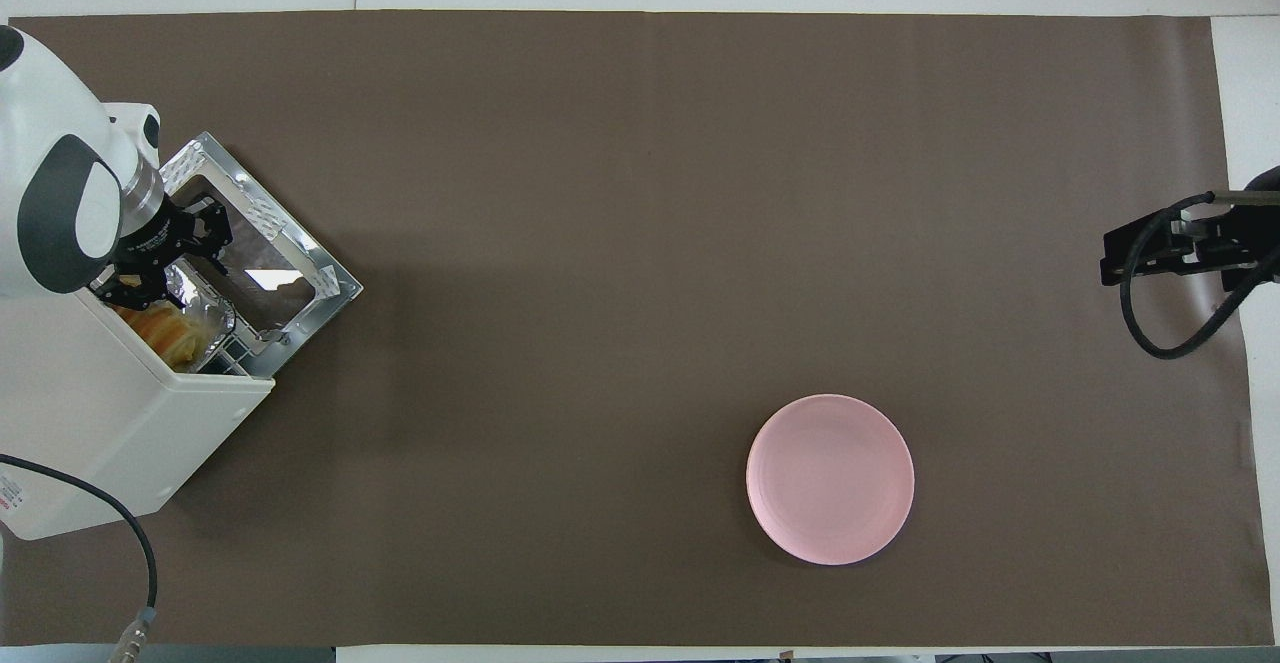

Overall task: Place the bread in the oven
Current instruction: 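Push the foil tray into the toaster oven with the left gripper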

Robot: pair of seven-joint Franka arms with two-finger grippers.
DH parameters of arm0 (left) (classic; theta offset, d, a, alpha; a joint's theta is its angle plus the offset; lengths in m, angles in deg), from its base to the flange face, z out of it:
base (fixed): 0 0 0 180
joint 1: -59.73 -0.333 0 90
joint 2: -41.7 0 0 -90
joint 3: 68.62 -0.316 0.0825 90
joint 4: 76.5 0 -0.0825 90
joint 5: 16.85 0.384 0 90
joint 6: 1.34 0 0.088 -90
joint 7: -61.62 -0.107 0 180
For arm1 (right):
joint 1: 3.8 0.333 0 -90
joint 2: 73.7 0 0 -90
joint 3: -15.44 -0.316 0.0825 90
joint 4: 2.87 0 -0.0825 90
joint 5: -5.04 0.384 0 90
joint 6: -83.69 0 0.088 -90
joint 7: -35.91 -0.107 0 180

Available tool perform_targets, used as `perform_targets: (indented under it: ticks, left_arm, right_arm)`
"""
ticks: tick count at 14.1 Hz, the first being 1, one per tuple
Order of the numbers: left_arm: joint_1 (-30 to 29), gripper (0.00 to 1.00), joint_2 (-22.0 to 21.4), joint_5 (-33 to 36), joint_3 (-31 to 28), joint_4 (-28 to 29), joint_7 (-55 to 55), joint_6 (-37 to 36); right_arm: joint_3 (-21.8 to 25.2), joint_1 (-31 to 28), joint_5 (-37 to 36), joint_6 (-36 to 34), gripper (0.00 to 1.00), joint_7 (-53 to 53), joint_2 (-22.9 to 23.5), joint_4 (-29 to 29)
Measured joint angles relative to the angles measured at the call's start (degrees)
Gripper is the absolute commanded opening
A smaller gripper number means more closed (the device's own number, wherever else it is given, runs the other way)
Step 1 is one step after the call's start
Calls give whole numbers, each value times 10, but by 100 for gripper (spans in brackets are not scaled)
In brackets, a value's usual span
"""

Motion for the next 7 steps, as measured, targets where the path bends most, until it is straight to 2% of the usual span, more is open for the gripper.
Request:
perform_targets:
  ticks: [7]
  left_arm:
    - [22,100,-2,26,5,-49,-57,1]
  right_arm:
    - [0,0,0,0,100,0,0,0]
